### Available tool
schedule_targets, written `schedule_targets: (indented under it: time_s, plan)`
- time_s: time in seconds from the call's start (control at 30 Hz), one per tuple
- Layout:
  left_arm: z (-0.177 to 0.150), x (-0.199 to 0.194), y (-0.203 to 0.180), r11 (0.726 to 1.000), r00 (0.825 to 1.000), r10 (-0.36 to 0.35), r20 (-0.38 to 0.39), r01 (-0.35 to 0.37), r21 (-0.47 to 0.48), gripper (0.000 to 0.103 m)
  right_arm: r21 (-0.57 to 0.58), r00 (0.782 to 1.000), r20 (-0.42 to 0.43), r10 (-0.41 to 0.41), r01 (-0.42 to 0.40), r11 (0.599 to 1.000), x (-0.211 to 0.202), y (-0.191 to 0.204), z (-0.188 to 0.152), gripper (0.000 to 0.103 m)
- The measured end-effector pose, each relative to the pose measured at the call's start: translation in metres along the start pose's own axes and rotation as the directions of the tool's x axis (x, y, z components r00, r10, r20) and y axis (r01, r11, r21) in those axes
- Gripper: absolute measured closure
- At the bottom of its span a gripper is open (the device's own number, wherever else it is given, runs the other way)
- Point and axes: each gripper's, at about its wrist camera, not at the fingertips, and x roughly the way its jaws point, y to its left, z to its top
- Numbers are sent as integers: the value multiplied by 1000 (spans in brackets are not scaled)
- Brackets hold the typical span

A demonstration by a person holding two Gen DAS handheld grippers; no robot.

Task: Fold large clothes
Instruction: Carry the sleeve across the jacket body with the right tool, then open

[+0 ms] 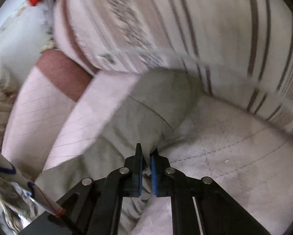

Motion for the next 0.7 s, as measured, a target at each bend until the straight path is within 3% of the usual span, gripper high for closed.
schedule_targets:
  time_s: [0.2, 0.33, 0.43, 0.53, 0.67, 0.7]
  plan:
    - [3, -20, 7, 1000, 999, -17, 28, 17, -16, 34, -206, 991, 96, 90, -69, 976, -90, 74, -14, 96]
    - [6, -35, 12, 1000, 997, 2, 74, 0, -27, 34, -376, 973, 73, 217, -175, 910, -140, 140, -51, 96]
    - [9, -46, 20, 999, 994, 16, 105, -12, -48, 34, -515, 954, -2, 301, -259, 817, -160, 193, -101, 96]
    - [12, -56, 29, 997, 990, 34, 134, -24, -73, 34, -609, 927, -130, 351, -354, 710, -162, 233, -165, 96]
    - [18, -65, 41, 994, 985, 51, 164, -34, -107, 34, -669, 900, -286, 330, -434, 603, -137, 268, -254, 96]
    - [19, -66, 42, 993, 984, 59, 171, -40, -110, 34, -664, 891, -322, 322, -454, 594, -128, 271, -271, 95]
